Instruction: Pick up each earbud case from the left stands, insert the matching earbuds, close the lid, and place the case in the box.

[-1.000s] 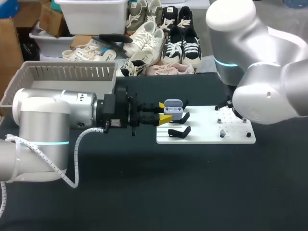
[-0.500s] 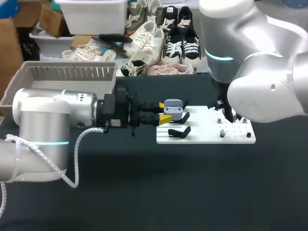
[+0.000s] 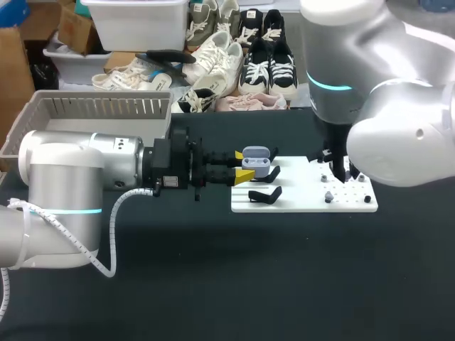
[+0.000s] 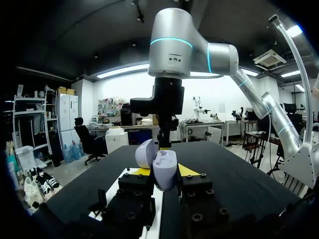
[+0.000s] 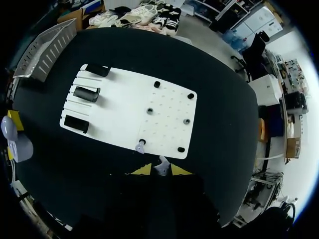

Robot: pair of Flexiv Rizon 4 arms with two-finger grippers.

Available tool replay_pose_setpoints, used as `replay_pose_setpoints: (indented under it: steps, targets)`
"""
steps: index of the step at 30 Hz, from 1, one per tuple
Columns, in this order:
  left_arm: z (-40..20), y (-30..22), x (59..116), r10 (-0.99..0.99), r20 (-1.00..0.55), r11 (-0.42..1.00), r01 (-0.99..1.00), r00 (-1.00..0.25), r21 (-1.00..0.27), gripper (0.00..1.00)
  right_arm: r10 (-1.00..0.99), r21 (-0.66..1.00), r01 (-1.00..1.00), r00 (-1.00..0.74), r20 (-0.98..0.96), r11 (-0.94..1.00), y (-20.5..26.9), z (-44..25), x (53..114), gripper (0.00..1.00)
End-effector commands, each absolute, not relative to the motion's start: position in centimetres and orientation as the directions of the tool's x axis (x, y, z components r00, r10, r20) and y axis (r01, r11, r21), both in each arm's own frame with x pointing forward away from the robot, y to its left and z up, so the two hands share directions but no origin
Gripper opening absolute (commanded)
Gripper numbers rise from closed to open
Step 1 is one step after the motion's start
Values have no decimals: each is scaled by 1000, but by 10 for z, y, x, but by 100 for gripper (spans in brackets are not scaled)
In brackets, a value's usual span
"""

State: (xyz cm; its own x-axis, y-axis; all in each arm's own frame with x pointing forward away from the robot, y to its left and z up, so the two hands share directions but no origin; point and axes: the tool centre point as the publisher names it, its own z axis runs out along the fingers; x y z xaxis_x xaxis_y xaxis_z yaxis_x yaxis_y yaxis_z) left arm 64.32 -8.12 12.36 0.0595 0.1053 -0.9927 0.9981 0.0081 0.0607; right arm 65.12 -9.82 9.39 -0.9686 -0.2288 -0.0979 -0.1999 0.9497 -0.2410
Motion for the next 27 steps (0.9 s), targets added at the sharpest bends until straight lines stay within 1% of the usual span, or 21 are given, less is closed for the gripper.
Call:
replay_pose_setpoints:
  steps: [1,4,5,7,10,14,16,21,27]
  targets:
    - [123,-81,643,103,-993,10,998,61,62,0,-227,-243,-196,-968,-105,950,-99,94,649,0]
    - [123,-81,643,103,-993,10,998,61,62,0,-227,-243,-196,-968,-105,950,-99,94,649,0]
    - [123,-81,643,103,-993,10,998,61,62,0,-201,-246,-165,-972,-126,955,-94,97,647,0]
    - [123,-81,643,103,-993,10,998,61,62,0,-112,-208,-75,-978,-174,975,-90,102,647,0]
    - [123,-81,643,103,-993,10,998,61,62,0,26,-183,62,-981,-194,981,-90,106,647,0]
    - [123,-81,643,103,-993,10,998,61,62,0,245,-107,265,-954,-171,958,-92,103,646,0]
    - [123,-81,643,103,-993,10,998,61,62,0,292,-107,311,-943,-156,945,-92,102,644,0]
    - [123,-81,643,103,-993,10,998,61,62,0,363,-102,377,-922,-135,920,-91,99,638,0]
    - [123,-81,643,103,-993,10,998,61,62,0,363,-102,377,-922,-135,920,-91,99,638,0]
